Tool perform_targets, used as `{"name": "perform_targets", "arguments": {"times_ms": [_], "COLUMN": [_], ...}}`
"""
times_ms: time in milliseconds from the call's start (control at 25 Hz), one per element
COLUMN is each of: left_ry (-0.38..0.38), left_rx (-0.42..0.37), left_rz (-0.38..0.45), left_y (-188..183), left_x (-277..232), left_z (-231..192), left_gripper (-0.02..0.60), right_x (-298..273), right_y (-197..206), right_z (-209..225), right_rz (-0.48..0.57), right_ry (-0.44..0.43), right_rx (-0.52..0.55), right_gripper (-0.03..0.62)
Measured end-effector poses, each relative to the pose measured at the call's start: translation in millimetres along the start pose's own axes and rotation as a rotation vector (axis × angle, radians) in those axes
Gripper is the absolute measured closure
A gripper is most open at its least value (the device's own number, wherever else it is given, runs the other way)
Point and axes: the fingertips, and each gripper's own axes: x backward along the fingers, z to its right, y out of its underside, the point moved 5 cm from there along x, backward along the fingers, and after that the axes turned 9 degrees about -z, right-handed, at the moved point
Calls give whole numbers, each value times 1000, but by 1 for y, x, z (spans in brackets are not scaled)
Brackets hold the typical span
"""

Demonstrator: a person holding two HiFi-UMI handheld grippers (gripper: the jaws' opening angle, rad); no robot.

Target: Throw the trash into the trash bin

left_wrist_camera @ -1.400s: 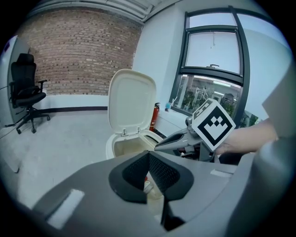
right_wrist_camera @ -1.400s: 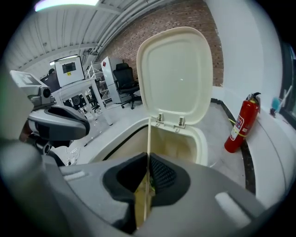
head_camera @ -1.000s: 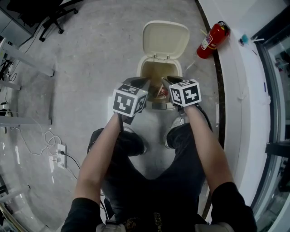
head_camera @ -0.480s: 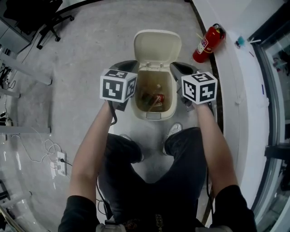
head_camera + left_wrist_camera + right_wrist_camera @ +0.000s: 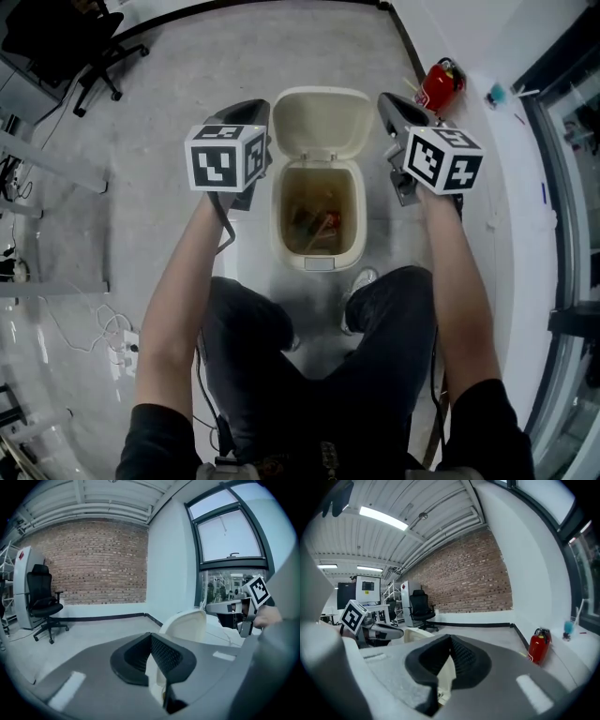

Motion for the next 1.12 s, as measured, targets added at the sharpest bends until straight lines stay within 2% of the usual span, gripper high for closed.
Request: {"name": "perform_targets", "arguments": {"times_ms": [160,320,760,1120], "left_ry": [18,67,128,236], "left_rx": [-18,-26,-71,-125], "left_rz": [-15,-34,-45,-99], "left_y": [-13,-17,-5,31], "left_x": [-14,-23,-3,22], "left_z": [-7,-5,3,39], "left_gripper": [575,575,575,575], "right_x": [-19,-31,-15,2], "right_y": [-6,-3,4,44], "right_z": [11,14,1,-50], "right_rz": [-29,-72,-122,-263], "right_ry": [1,-29,-119,-248], "right_rx": [-18,-39,-29,105], "right_gripper": [591,591,592,592]}}
